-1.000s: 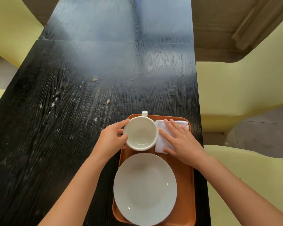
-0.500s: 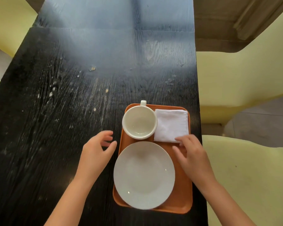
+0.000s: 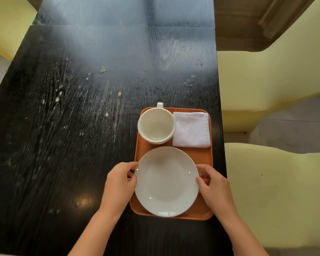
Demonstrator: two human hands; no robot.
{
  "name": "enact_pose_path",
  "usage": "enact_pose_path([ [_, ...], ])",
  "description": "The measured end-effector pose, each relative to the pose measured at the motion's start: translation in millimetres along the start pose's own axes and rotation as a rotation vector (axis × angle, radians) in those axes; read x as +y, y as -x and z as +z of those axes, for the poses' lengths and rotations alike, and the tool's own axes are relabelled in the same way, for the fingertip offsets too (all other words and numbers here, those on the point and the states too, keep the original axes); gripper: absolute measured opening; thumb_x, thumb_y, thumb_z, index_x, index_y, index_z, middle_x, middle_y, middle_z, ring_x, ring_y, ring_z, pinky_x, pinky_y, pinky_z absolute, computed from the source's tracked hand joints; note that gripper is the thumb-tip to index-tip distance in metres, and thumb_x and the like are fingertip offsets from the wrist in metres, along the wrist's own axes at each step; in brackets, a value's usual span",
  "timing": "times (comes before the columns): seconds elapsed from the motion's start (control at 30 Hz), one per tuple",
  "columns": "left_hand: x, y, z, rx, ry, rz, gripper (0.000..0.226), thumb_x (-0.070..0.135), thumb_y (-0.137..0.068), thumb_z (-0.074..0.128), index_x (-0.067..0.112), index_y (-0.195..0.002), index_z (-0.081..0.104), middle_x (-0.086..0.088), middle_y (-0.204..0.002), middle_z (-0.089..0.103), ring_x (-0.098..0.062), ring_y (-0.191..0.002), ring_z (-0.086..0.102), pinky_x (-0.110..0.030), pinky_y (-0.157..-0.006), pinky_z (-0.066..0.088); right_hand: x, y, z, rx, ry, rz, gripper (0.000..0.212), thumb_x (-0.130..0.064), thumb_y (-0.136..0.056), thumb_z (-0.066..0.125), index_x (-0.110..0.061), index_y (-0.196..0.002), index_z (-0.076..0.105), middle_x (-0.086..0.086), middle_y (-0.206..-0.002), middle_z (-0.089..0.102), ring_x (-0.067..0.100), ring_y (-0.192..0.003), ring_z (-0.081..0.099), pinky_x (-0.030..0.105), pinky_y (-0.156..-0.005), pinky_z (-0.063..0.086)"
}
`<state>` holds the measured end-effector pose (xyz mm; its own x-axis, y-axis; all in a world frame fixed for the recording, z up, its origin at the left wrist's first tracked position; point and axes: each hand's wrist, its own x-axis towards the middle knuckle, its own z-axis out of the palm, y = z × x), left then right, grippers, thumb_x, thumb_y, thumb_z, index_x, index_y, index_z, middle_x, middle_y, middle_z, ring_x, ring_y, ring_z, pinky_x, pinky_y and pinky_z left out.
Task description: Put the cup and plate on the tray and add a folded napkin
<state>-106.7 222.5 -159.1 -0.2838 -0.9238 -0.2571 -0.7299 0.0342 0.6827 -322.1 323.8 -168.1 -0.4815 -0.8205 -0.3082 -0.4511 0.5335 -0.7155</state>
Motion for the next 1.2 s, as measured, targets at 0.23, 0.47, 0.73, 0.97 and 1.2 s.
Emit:
enact_pose_path([
  [0.23, 2.5, 3.4, 13.1, 0.014, 0.010, 0.083, 0.031, 0.005, -0.082, 0.066, 0.016, -0.111, 0.065, 0.013, -0.087, 0.058, 0.001, -0.085, 0.056, -0.012, -0.075, 0.043, 9.4, 5.7, -6.5, 0.053, 0.077, -0.007, 0.026, -0.009, -0.085, 0.062, -0.020, -0.108, 0.063, -0.009, -0.087, 0.064, -0.001, -0.073, 0.057, 0.005, -0.061, 0.039],
  [0.47, -1.2, 4.2, 16.8, 0.031, 0.041, 0.090, 0.031, 0.005, -0.083, 0.065, 0.016, -0.112, 0.063, 0.010, -0.092, 0.059, 0.000, -0.087, 0.056, -0.010, -0.073, 0.044, 12.1, 7.0, -3.7, 0.062, 0.078, 0.000, 0.023, -0.014, -0.086, 0.063, -0.022, -0.108, 0.061, -0.012, -0.086, 0.060, -0.003, -0.073, 0.054, 0.004, -0.060, 0.037],
  [0.73, 19.2, -1.1, -10.7, -0.216, -0.201, 0.141, 0.040, 0.026, -0.090, 0.056, 0.026, -0.129, 0.050, 0.010, -0.116, 0.057, -0.002, -0.103, 0.052, -0.017, -0.085, 0.040, -9.1, 12.4, -18.7, 0.054, 0.224, -0.020, 0.021, -0.020, -0.090, 0.055, -0.016, -0.111, 0.060, 0.000, -0.102, 0.061, 0.008, -0.082, 0.053, 0.019, -0.071, 0.046],
  [0.97, 88.2, -25.1, -62.2, -0.484, -0.491, 0.316, 0.030, 0.032, -0.088, 0.057, 0.022, -0.116, 0.059, 0.005, -0.106, 0.064, -0.009, -0.092, 0.060, -0.023, -0.078, 0.052, -109.1, -4.3, -49.1, -0.290, 0.320, -0.216, 0.023, -0.033, -0.090, 0.052, -0.018, -0.103, 0.064, 0.000, -0.106, 0.064, 0.012, -0.093, 0.057, 0.020, -0.072, 0.043],
  [1.2, 146.1, -60.6, -114.1, -0.675, -0.683, 0.285, 0.035, 0.035, -0.086, 0.061, 0.022, -0.119, 0.058, 0.001, -0.108, 0.063, -0.012, -0.085, 0.059, -0.018, -0.068, 0.044, -203.9, -31.5, -91.5, -0.525, 0.575, -0.279, 0.034, -0.032, -0.088, 0.058, -0.011, -0.114, 0.062, 0.007, -0.114, 0.065, 0.021, -0.098, 0.061, 0.033, -0.086, 0.052],
])
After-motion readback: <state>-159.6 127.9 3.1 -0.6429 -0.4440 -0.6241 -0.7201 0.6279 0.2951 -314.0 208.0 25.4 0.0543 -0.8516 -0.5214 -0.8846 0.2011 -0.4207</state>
